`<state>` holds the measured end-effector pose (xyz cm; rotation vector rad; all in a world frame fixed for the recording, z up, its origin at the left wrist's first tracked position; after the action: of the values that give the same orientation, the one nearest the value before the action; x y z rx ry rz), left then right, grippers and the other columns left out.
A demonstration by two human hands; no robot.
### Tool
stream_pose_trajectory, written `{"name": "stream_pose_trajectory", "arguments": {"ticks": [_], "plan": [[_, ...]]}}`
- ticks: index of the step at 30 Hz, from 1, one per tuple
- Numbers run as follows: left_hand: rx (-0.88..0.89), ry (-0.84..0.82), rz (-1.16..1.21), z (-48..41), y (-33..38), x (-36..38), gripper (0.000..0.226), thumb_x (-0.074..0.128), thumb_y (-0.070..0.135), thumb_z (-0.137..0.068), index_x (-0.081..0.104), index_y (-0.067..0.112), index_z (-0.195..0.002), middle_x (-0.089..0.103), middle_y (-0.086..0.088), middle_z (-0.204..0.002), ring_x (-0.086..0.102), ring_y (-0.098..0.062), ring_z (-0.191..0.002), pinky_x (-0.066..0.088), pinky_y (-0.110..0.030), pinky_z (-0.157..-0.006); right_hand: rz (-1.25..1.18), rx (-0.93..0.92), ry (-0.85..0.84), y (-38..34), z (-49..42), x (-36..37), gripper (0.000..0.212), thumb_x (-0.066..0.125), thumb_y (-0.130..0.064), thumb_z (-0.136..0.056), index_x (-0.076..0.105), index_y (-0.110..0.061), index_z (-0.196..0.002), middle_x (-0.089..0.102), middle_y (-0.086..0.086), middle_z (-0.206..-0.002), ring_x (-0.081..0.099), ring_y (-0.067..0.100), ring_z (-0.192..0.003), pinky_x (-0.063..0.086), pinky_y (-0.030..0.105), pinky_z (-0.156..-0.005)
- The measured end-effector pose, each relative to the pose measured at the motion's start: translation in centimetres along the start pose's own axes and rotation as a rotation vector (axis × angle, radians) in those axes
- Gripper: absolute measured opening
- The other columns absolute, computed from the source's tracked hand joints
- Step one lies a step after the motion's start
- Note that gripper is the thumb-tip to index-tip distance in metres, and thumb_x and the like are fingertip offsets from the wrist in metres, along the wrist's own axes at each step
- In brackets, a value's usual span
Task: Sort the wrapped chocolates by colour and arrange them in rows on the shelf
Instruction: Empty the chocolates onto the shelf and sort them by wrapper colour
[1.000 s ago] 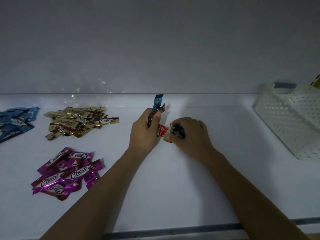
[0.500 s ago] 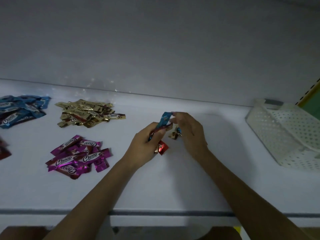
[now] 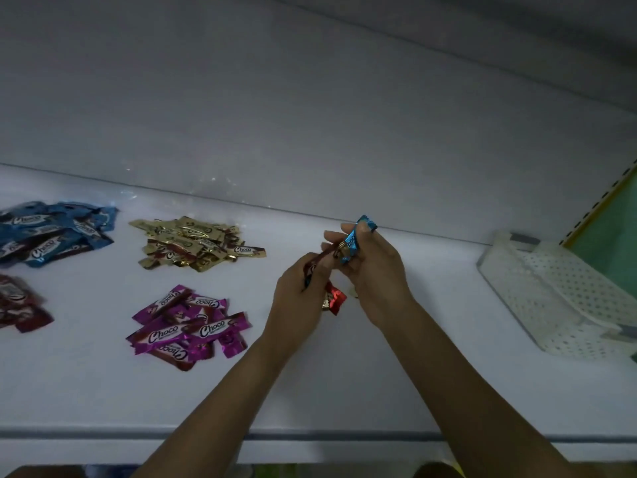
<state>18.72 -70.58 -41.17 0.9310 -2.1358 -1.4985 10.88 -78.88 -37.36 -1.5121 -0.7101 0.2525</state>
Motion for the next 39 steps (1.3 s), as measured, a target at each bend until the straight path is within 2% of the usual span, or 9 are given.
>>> {"name": "stream_pose_trajectory", "arguments": {"ticks": [6,10,13,20,23,26,32,36,39], "plan": [[0.099,0.121,-0.131,0.1,2.6,-9.6,0.032,0.039,0.056,-0.094,0.058,0.033,-0.081,0.055,0.001,-0.063,0.049,-0.005,-0.056,0.039,-0.022,-0.054,-0.056,0.078,-0.080,1.2,-0.7,8.2,0.027,0.042,-0.031,-0.101,0.063,-0.013,-0.096,0.067,0.000,-0.073,0.063,0.010,-0.065,0.051,0.024,-0.061],[0.091,0.285,-0.304,1.2,1.8,-19.4,0.034,0.041,0.052,-0.097,0.059,0.028,-0.080,0.060,0.005,-0.061,0.056,-0.005,-0.056,0.044,-0.026,-0.054,-0.055,0.190,-0.180,4.5,-0.8,15.4,0.026,0.040,-0.025,-0.102,0.061,-0.010,-0.095,0.053,0.003,-0.058,0.045,0.012,-0.048,0.037,0.024,-0.048],[-0.002,0.367,-0.369,3.2,-0.1,-25.5,0.039,0.043,0.056,-0.096,0.064,0.024,-0.088,0.061,0.008,-0.061,0.057,-0.002,-0.057,0.044,-0.030,-0.056,0.091,0.265,-0.278,7.0,-0.3,20.3,0.021,0.036,-0.014,-0.099,0.057,-0.011,-0.097,0.056,0.004,-0.063,0.044,0.014,-0.050,0.035,0.025,-0.047],[-0.167,0.673,-0.093,5.2,-2.9,-30.5,0.033,0.044,0.041,-0.099,0.067,0.022,-0.085,0.059,0.009,-0.069,0.056,-0.015,-0.072,0.043,-0.033,-0.068,0.726,-0.224,-0.489,9.0,-2.1,29.6,0.021,0.056,-0.011,-0.093,0.064,-0.019,-0.110,0.060,-0.008,-0.090,0.060,0.012,-0.081,0.049,0.026,-0.068],[-0.166,0.665,-0.067,4.9,-2.7,-30.4,0.033,0.043,0.039,-0.100,0.068,0.020,-0.090,0.059,0.013,-0.069,0.055,-0.008,-0.070,0.040,-0.027,-0.068,0.847,-0.338,-0.477,10.1,-4.0,32.7,0.018,0.065,-0.014,-0.087,0.067,-0.020,-0.104,0.060,-0.013,-0.084,0.062,0.013,-0.085,0.053,0.032,-0.077],[-0.201,0.675,-0.015,5.1,-2.8,-30.3,0.034,0.042,0.041,-0.099,0.067,0.018,-0.092,0.057,0.011,-0.072,0.054,-0.008,-0.074,0.040,-0.023,-0.068,0.951,-0.461,-0.398,10.6,-5.3,35.4,0.011,0.065,-0.016,-0.087,0.069,-0.020,-0.096,0.067,-0.006,-0.097,0.063,0.015,-0.089,0.054,0.034,-0.076],[-0.251,0.672,0.093,5.1,-3.1,-30.1,0.032,0.036,0.028,-0.103,0.062,0.011,-0.096,0.053,0.003,-0.078,0.052,0.005,-0.066,0.044,-0.011,-0.058,1.186,-0.425,-0.623,15.1,-5.7,38.1,0.023,0.058,-0.013,-0.091,0.073,-0.020,-0.108,0.071,0.002,-0.106,0.064,0.021,-0.092,0.053,0.034,-0.081],[-0.232,0.671,0.149,5.1,-2.8,-30.1,0.029,0.033,0.023,-0.104,0.060,0.015,-0.099,0.051,0.003,-0.072,0.051,0.003,-0.059,0.041,-0.009,-0.053,0.925,-0.382,-0.547,12.7,-4.8,36.0,0.025,0.050,-0.013,-0.095,0.071,-0.015,-0.110,0.070,0.006,-0.109,0.065,0.018,-0.088,0.054,0.032,-0.077],[-0.166,0.613,0.087,4.9,-2.5,-29.9,0.026,0.039,0.034,-0.102,0.063,0.024,-0.105,0.057,0.013,-0.068,0.051,-0.004,-0.065,0.041,-0.020,-0.062,0.519,-0.067,-0.602,10.6,-2.6,33.6,0.024,0.050,-0.026,-0.097,0.070,-0.015,-0.100,0.073,0.004,-0.095,0.067,0.013,-0.086,0.053,0.030,-0.077]]}}
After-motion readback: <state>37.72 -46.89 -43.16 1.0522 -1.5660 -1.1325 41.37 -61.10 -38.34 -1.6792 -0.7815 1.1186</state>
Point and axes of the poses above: each hand's wrist, its own z-axis away from the middle knuckle, its own x-axis out of the palm, y = z × x, the point moved 7 cm from there along -z, towards the middle knuckle
